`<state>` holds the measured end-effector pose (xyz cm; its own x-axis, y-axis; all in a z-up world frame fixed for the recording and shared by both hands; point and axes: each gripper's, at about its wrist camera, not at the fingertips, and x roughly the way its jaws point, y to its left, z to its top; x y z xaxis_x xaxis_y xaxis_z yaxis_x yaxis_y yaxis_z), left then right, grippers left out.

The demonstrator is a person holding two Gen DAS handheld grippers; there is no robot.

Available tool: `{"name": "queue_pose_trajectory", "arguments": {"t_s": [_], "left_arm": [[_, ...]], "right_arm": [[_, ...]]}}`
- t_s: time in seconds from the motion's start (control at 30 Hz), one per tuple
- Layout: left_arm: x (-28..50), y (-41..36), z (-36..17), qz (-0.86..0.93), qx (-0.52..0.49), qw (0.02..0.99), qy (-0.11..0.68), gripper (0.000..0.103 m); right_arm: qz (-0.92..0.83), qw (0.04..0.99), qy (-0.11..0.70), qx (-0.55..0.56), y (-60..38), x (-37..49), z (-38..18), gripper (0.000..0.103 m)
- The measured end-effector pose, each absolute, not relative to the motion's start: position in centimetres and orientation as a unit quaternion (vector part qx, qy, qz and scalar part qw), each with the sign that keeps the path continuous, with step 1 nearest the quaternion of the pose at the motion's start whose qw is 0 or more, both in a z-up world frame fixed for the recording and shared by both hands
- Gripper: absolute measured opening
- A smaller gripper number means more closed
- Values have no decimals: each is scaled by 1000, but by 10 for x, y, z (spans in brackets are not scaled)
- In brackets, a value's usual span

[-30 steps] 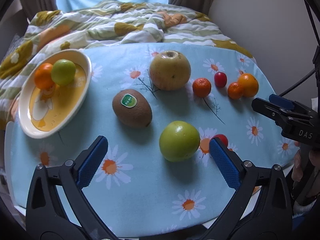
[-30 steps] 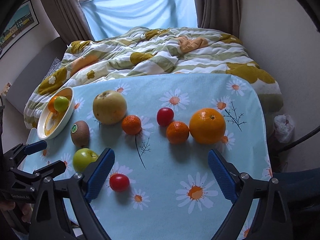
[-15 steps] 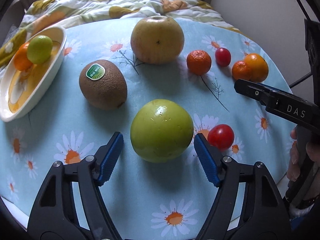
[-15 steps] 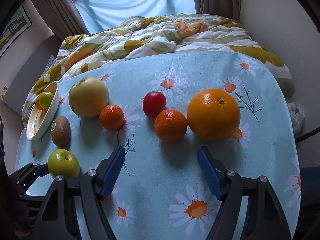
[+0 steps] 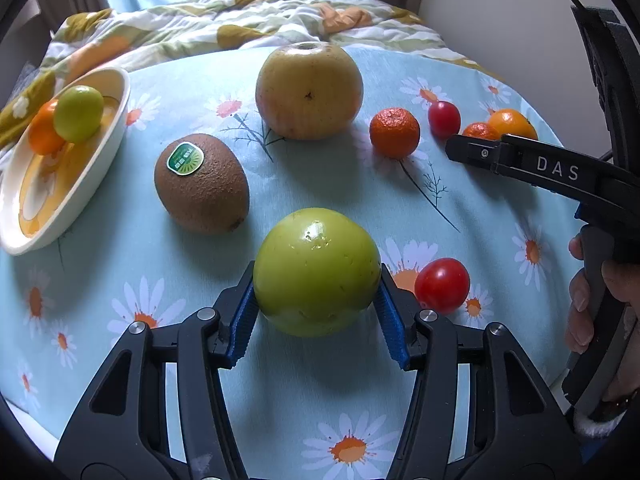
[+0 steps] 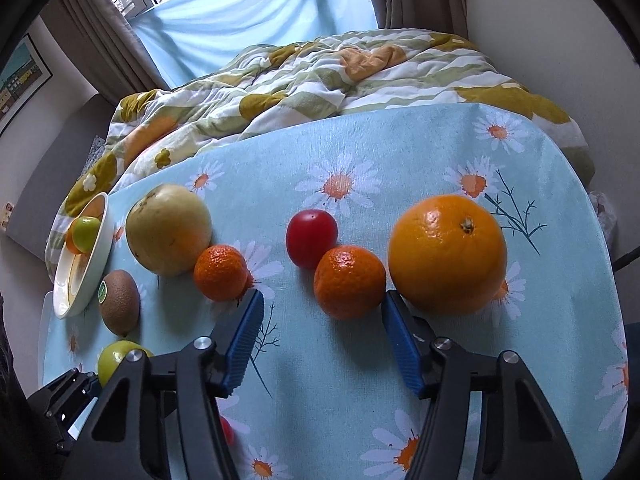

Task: Organize fruits
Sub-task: 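Grasp the green pomelo with the left tool while the right tool grasps a tangerine, then carry the pomelo into the duck bowl and open the left tool while the right tool carries the tangerine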

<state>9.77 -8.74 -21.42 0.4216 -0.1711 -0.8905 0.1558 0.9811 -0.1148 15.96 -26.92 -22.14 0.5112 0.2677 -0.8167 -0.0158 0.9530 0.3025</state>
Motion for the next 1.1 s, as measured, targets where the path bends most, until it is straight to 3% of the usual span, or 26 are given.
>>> {"name": "queue_pose_trajectory", "arguments": {"t_s": [0.23, 0.5, 1.1], "left_arm": [[96, -86, -214, -96, -13, 842, 531, 60], [96, -85, -214, -97, -14, 842, 531, 60], [88, -82, -189, -98, -22, 853, 512, 60]], "right_arm": [[63, 857, 488, 152, -272, 164, -222, 53], [40, 856, 487, 166, -278, 165, -223, 33], [72, 861, 483, 143, -264, 150, -199, 32]]}}
